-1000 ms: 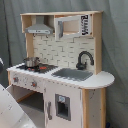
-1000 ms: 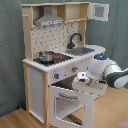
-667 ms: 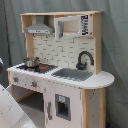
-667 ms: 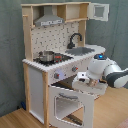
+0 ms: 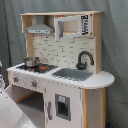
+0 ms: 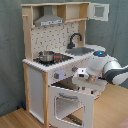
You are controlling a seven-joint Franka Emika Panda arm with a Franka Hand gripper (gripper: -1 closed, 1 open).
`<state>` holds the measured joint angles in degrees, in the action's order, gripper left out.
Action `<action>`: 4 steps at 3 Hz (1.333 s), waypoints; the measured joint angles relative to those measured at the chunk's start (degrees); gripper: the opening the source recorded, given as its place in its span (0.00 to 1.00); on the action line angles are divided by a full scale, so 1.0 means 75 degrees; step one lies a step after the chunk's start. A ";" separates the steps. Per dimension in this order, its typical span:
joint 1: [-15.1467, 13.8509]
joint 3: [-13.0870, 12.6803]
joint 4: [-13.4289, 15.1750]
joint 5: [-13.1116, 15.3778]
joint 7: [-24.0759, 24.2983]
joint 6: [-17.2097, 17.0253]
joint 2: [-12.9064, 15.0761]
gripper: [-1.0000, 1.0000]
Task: Play with the kitchen
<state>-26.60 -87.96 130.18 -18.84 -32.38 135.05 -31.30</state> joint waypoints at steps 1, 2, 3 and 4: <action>0.0409 0.0577 0.0000 0.0054 0.0171 -0.0432 -0.0297 1.00; 0.0851 0.1175 -0.0001 0.0067 0.0245 -0.0913 -0.0696 1.00; 0.1170 0.1609 -0.0001 0.0070 0.0275 -0.1329 -0.1067 1.00; 0.1452 0.1991 -0.0001 0.0070 0.0290 -0.1755 -0.1493 1.00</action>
<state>-15.71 -73.02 130.18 -18.32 -30.21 121.88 -42.50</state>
